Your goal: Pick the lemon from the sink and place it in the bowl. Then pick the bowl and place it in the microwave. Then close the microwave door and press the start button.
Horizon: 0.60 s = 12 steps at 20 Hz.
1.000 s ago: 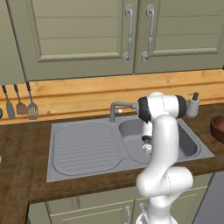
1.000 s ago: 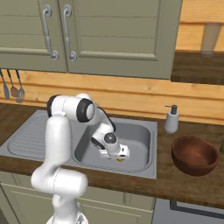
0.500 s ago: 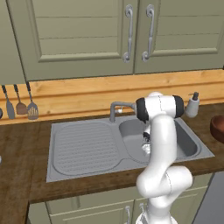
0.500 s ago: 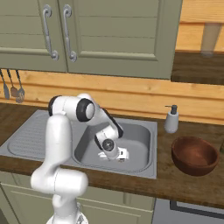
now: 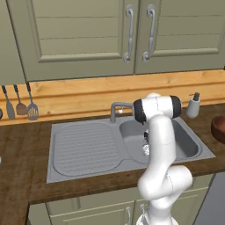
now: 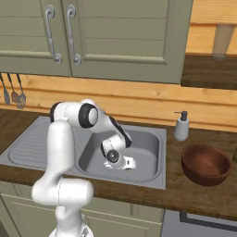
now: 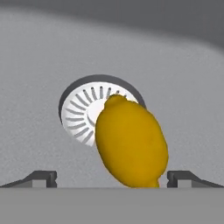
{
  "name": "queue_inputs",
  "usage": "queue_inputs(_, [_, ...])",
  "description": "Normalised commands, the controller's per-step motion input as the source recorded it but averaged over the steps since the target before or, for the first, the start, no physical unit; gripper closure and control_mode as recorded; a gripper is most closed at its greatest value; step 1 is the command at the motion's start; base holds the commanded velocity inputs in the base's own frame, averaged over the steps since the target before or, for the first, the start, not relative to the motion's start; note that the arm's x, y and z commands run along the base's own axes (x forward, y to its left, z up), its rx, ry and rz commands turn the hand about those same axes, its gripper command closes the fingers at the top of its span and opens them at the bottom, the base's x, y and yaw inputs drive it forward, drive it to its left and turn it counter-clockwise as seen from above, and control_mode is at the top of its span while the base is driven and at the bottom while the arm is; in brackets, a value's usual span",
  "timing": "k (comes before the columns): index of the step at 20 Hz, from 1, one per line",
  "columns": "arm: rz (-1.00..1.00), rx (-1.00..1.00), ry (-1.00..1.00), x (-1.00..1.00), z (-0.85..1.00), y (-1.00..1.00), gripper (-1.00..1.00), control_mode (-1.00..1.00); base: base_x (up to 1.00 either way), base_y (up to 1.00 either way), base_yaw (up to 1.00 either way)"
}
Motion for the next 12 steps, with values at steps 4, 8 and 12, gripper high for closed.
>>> queue_inputs(4, [0.03, 0.00, 0.07, 0.39, 0.31, -0.14, -1.00, -1.00, 0.00, 0.00, 0.00])
queue_inputs(8, [0.07, 0.00, 0.07, 0.25, 0.09, -0.34, -1.00, -1.00, 0.00, 0.00, 0.00])
queue_inputs(12, [0.08, 0.00, 0.06, 0.07, 0.00, -0.28, -1.00, -1.00, 0.00, 0.00, 0.00])
